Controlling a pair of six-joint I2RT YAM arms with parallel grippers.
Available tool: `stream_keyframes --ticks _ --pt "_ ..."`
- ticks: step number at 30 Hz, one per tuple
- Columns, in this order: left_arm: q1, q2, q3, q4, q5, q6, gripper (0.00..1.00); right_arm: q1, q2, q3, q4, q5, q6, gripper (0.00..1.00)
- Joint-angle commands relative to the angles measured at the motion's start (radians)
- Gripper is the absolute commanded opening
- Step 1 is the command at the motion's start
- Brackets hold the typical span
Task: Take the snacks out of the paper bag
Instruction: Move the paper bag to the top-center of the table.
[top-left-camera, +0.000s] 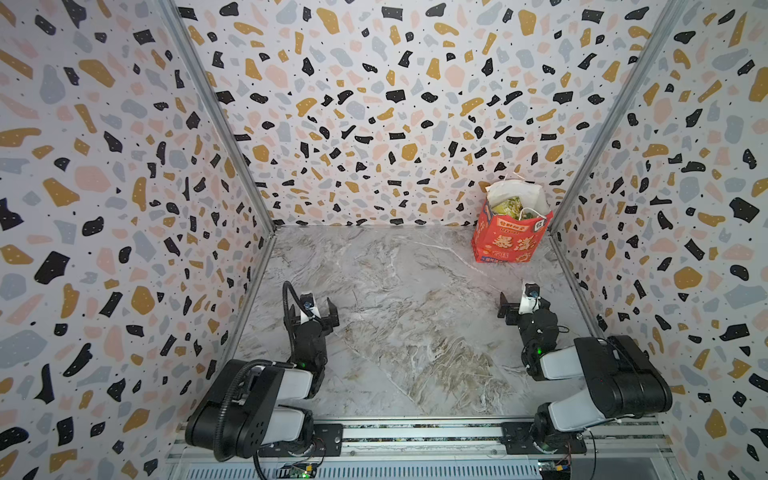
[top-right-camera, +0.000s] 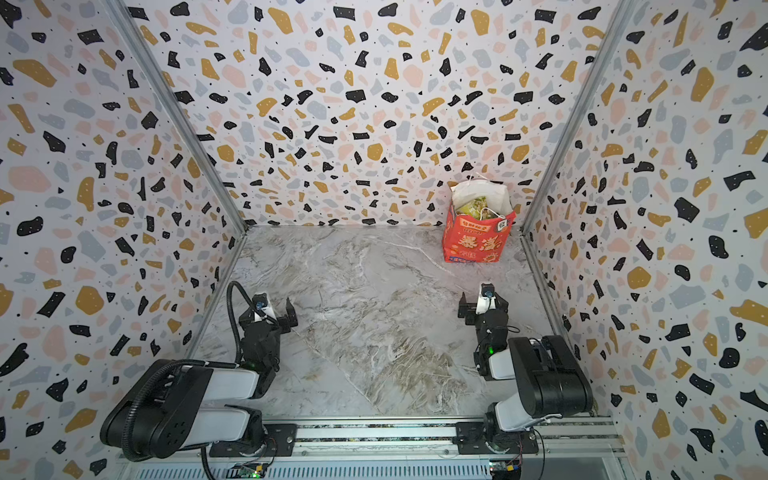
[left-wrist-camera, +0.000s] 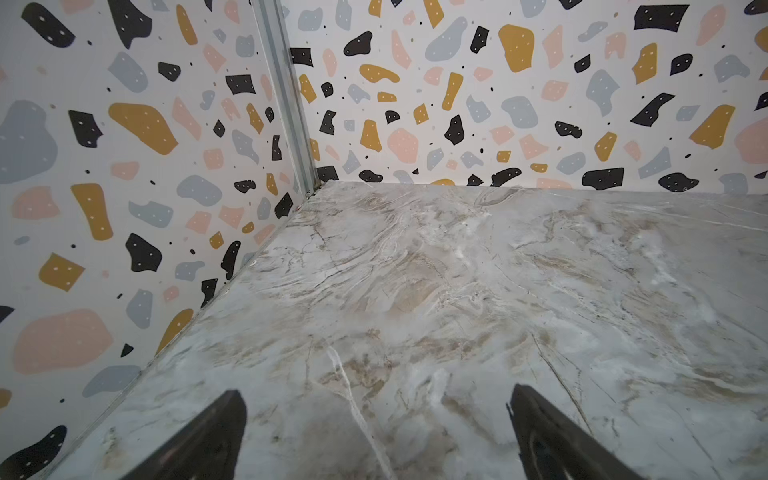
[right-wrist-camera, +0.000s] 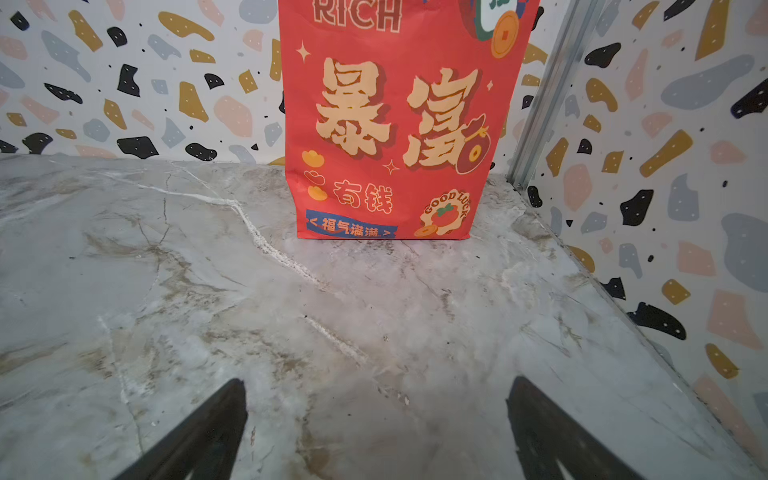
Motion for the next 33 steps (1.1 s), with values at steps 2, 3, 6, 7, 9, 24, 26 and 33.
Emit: stream_keyframes --ticks 2,3,6,7,9,24,26,33 --pt "0.011 0.006 0.028 0.035 -0.003 -0.004 1.00 0.002 -0.006 0.011 0.019 -0.001 -0.007 0.99" --pt "0.011 0.006 0.028 0.035 -0.004 -0.005 1.00 0.003 -0.007 0.012 0.019 -0.001 -0.009 0.99" --pt "0.013 0.009 0.029 0.035 -0.005 -0.005 1.00 0.003 -0.007 0.010 0.019 0.000 -0.008 0.99" --pt "0.013 0.009 0.030 0.035 -0.005 -0.005 1.00 0.003 -0.006 0.011 0.019 -0.001 -0.008 0.99" --pt "0.013 0.008 0.030 0.035 -0.005 -0.004 1.00 0.004 -0.007 0.010 0.019 -0.001 -0.009 0.99" --pt "0.015 0.009 0.030 0.035 -0.005 -0.007 1.00 0.003 -0.016 0.015 -0.005 -0.003 -0.007 0.99" --pt "0.015 0.009 0.030 0.035 -0.005 -0.006 1.00 0.003 -0.019 0.013 -0.004 -0.003 -0.007 0.99" --pt "0.015 0.000 0.023 0.043 -0.003 -0.006 0.96 0.006 -0.017 0.003 0.017 -0.002 -0.012 0.99"
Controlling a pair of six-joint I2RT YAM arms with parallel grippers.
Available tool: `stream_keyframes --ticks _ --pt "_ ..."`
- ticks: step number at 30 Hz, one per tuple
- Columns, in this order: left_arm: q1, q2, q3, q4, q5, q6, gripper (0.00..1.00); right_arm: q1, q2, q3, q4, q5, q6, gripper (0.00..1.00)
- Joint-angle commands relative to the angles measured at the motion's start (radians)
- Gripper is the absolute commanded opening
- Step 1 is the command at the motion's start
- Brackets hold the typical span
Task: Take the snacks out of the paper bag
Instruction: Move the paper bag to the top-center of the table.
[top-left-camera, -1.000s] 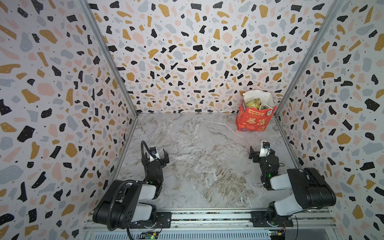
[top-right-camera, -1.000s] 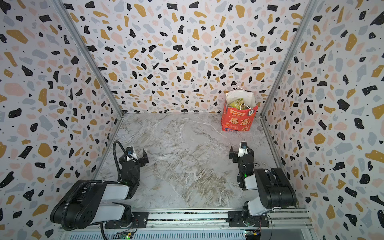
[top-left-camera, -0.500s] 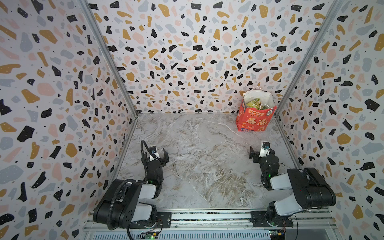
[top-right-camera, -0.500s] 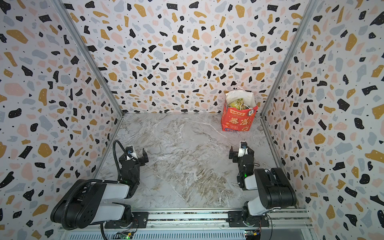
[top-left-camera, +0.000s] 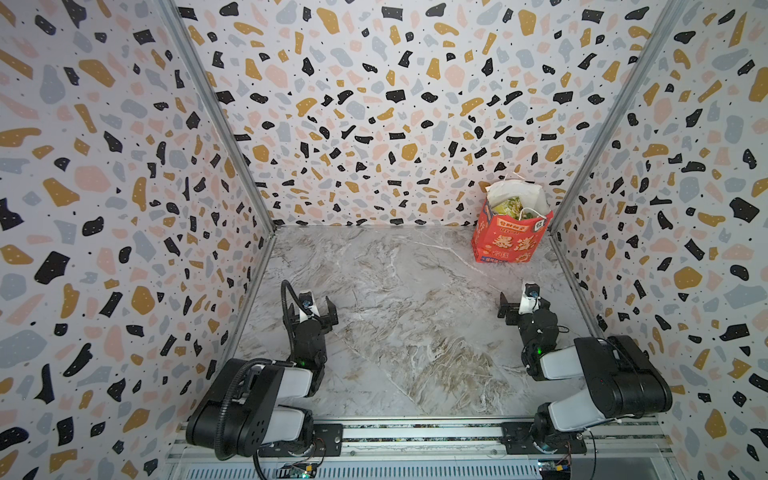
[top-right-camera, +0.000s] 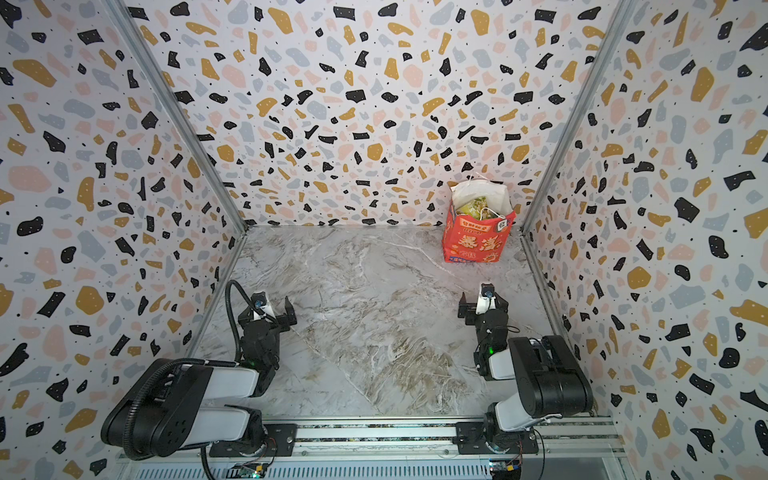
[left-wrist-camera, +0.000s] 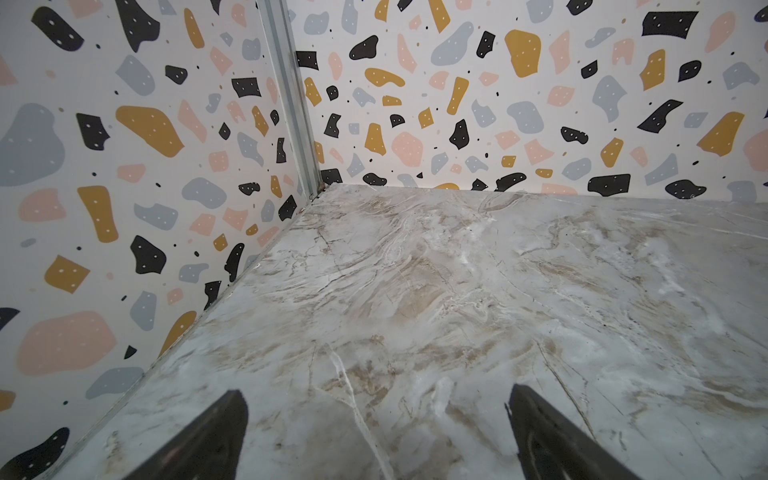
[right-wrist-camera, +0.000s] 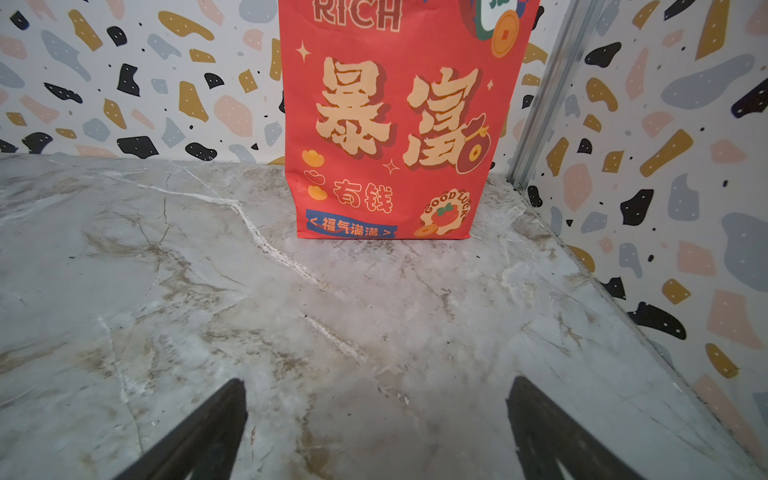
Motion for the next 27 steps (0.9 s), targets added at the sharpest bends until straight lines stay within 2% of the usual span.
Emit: stream_keyframes --ticks 1,3,5,6,7,9,12,14,15,18,20,22,23,26,27 --pt "0.008 -0.010 0.007 0.053 0.003 -0.004 0.94 0.017 -0.023 -0.005 0.025 0.006 -0.021 0.99" --pt "-0.005 -0.081 0.038 -0.054 0.045 0.038 0.92 0.056 -0.033 -0.042 0.102 0.076 -0.042 0.99" --pt "-0.022 -0.188 0.088 -0.219 0.012 0.041 0.91 0.081 -0.087 -0.069 0.148 0.140 -0.059 0.99" --pt "-0.029 -0.253 0.099 -0.264 -0.001 0.036 0.90 0.115 -0.178 -0.038 0.007 0.201 -0.076 0.99" --pt "-0.029 -0.321 0.100 -0.276 0.008 -0.006 0.90 0.130 -0.263 0.009 -0.128 0.206 -0.077 0.99" --pt "-0.032 -0.455 0.114 -0.280 0.069 -0.070 0.91 0.099 -0.413 0.108 -0.374 0.171 0.109 0.99" --pt "-0.034 -0.503 0.244 -0.395 0.111 -0.167 0.89 -0.041 -0.473 0.155 -0.408 -0.049 0.408 0.99" --pt "-0.035 -0.449 0.380 -0.486 0.158 -0.211 0.85 -0.125 -0.459 0.195 -0.384 -0.258 0.507 0.99" --pt "-0.036 -0.413 0.436 -0.507 0.183 -0.235 0.84 -0.131 -0.445 0.239 -0.409 -0.296 0.503 0.97" --pt "-0.059 -0.267 0.614 -0.562 0.237 -0.289 0.77 -0.122 -0.368 0.498 -0.712 -0.310 0.469 0.68" --pt "-0.086 -0.156 0.749 -0.629 0.271 -0.295 0.69 -0.133 -0.267 0.681 -0.868 -0.332 0.455 0.53" --pt "-0.125 -0.062 0.859 -0.684 0.281 -0.295 0.63 -0.146 -0.181 0.839 -0.987 -0.358 0.427 0.43" --pt "-0.151 -0.016 0.908 -0.697 0.290 -0.285 0.54 -0.154 -0.145 0.904 -1.036 -0.351 0.410 0.39" --pt "-0.225 0.103 1.045 -0.771 0.320 -0.241 0.40 -0.195 -0.082 1.039 -1.107 -0.353 0.387 0.33" --pt "-0.244 0.135 1.084 -0.797 0.323 -0.235 0.39 -0.213 -0.064 1.077 -1.123 -0.366 0.388 0.29"
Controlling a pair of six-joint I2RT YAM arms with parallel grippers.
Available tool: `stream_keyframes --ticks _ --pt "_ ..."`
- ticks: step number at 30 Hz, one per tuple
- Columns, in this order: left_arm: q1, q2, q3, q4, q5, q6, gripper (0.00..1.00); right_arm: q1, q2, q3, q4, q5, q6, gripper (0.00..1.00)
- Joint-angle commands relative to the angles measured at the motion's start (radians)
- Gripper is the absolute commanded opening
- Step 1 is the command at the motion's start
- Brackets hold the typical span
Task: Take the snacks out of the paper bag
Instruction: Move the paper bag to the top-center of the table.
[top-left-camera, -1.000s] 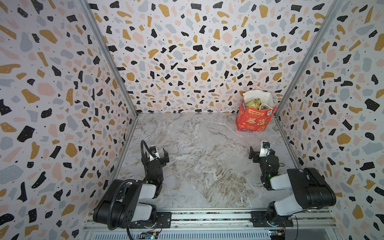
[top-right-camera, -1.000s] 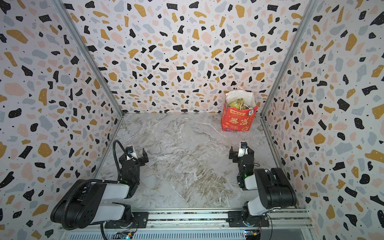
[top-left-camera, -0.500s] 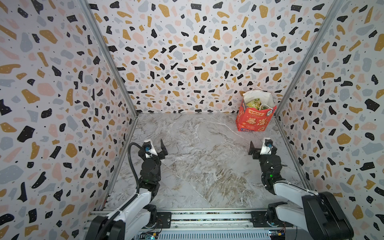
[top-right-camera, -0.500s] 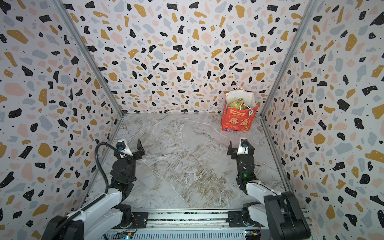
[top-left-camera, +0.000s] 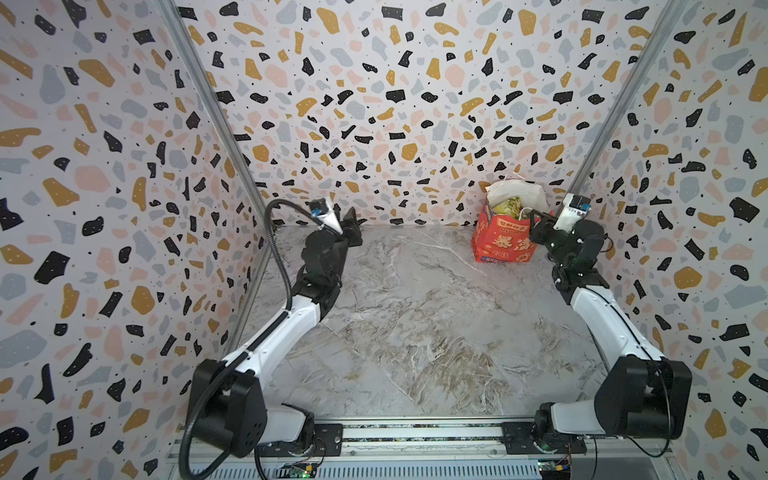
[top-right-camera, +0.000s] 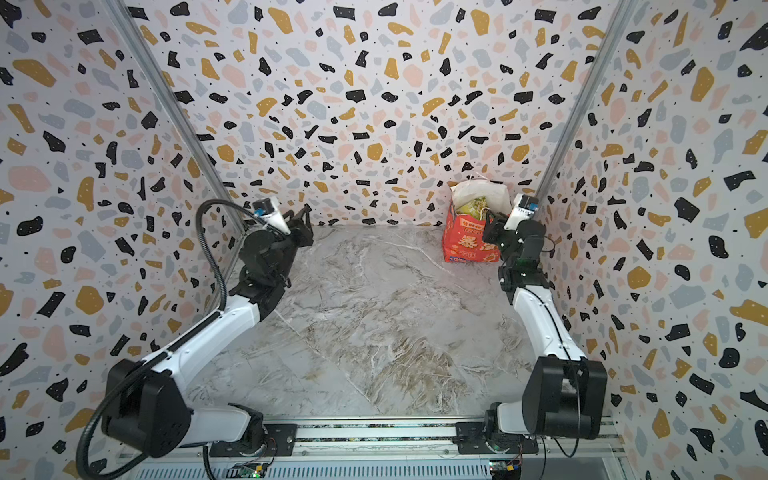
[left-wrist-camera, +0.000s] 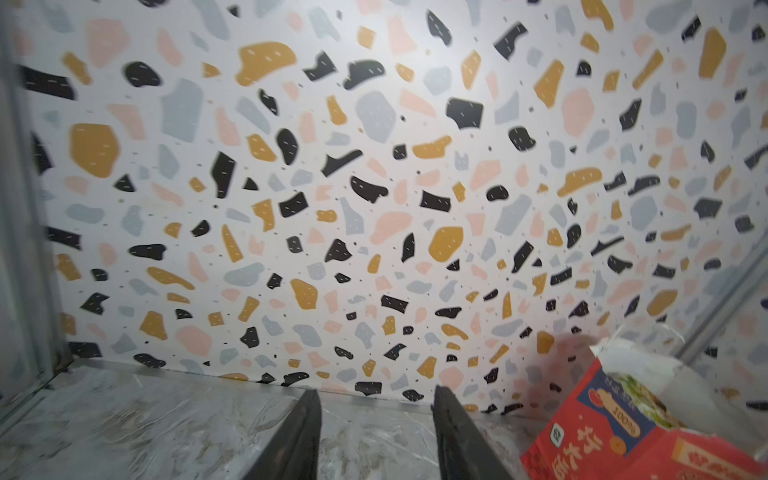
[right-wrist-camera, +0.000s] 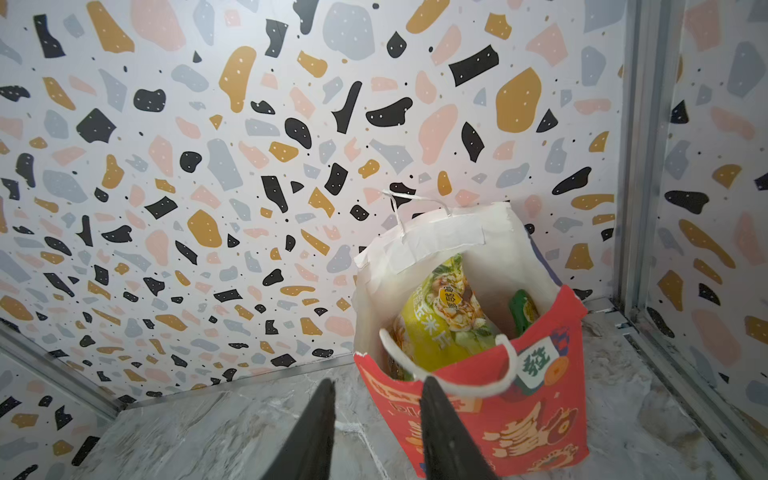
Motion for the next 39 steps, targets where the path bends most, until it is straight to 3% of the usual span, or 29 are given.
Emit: stream_keyframes --ticks 1,8,11,20,31,34,36,38,39 --pt "-0.076 0.091 0.124 -0.116 0.064 0.039 0.39 -0.062 0.034 0.133 -0.187 -0.062 -0.022 0.27" --pt "-0.183 0.295 0.320 -0.190 0.086 0.061 0.16 -0.208 0.327 0.558 -0.405 -0.164 -0.066 0.09" --pt "-0.212 0.394 0.421 -0.209 0.137 0.056 0.02 -0.227 0.486 0.747 -0.501 -0.180 -0.105 0.00" --pt "-0.260 0.650 0.703 -0.263 0.190 0.040 0.00 -0.270 0.880 1.091 -0.546 -0.280 -0.092 0.00" --pt "-0.262 0.812 0.809 -0.263 0.180 0.013 0.00 -0.280 1.104 1.118 -0.306 -0.402 0.014 0.00" --pt "-0.262 0.816 0.801 -0.246 0.159 0.013 0.09 -0.276 1.182 1.168 -0.267 -0.446 0.040 0.00" --pt "-0.262 0.821 0.798 -0.230 0.158 0.014 0.31 -0.273 1.237 1.220 -0.263 -0.470 0.044 0.00" --pt "-0.262 0.825 0.797 -0.222 0.167 0.024 0.40 -0.267 1.272 1.243 -0.234 -0.508 0.062 0.00" --pt "-0.261 0.825 0.791 -0.186 0.168 0.031 0.52 -0.264 1.281 1.241 -0.211 -0.527 0.071 0.00"
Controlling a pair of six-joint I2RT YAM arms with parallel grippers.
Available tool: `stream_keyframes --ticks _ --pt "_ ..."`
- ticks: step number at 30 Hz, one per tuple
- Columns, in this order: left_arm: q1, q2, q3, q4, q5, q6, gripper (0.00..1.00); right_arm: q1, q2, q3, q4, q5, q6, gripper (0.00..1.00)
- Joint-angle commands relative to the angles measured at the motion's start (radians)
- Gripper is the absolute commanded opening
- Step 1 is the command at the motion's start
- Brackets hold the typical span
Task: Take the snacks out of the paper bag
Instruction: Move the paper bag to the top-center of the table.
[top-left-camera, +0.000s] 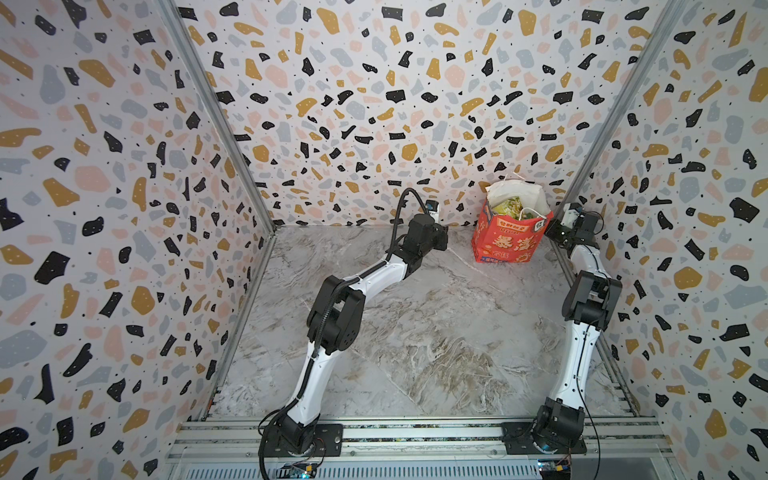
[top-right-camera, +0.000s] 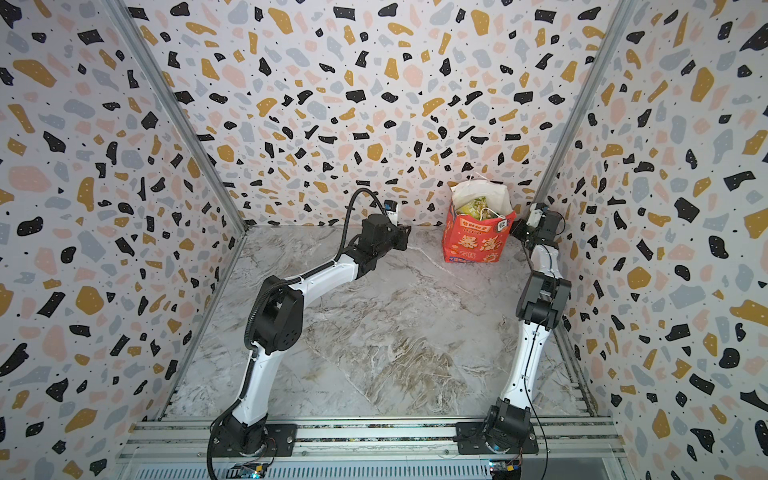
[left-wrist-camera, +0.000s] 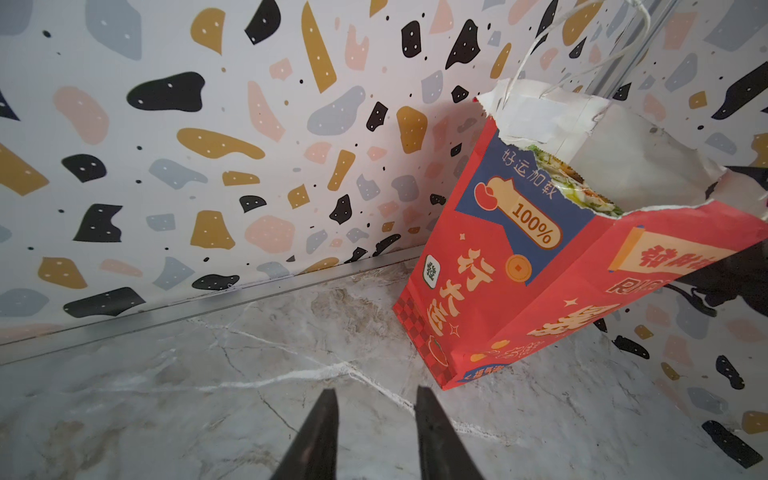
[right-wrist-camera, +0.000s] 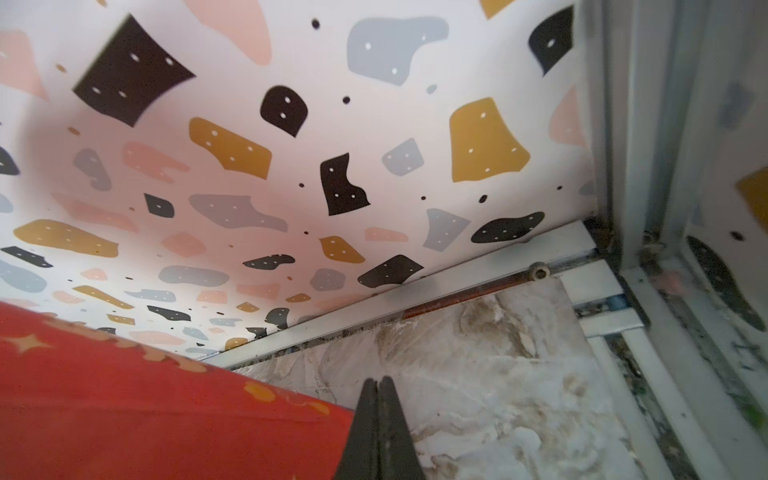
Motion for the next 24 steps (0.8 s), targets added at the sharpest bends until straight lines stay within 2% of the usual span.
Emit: stream_keyframes --ticks 1,2,5,12,18,24 --pt "-0.002 -0.003 -0.003 0.111 -0.012 0.012 0.68 0.013 0.008 0.039 0.081 -0.087 0.035 0.00" --pt "-0.001 -0.007 -0.020 0.137 -0.015 0.011 0.74 0.019 0.014 0.036 0.088 -0.089 0.027 0.00" --pt "0.002 -0.015 -0.059 0.208 -0.011 0.009 0.81 0.031 0.041 0.038 0.141 -0.134 0.028 0.00" --pt "0.034 -0.047 -0.113 0.220 -0.043 0.005 0.82 0.053 0.067 0.038 0.176 -0.232 0.011 0.00" --pt "0.110 -0.156 -0.317 0.343 -0.046 -0.042 0.82 0.084 0.062 0.028 0.152 -0.301 -0.038 0.00" --pt "0.153 -0.302 -0.525 0.380 -0.087 0.003 0.84 0.139 -0.004 -0.046 0.108 -0.317 -0.169 0.00"
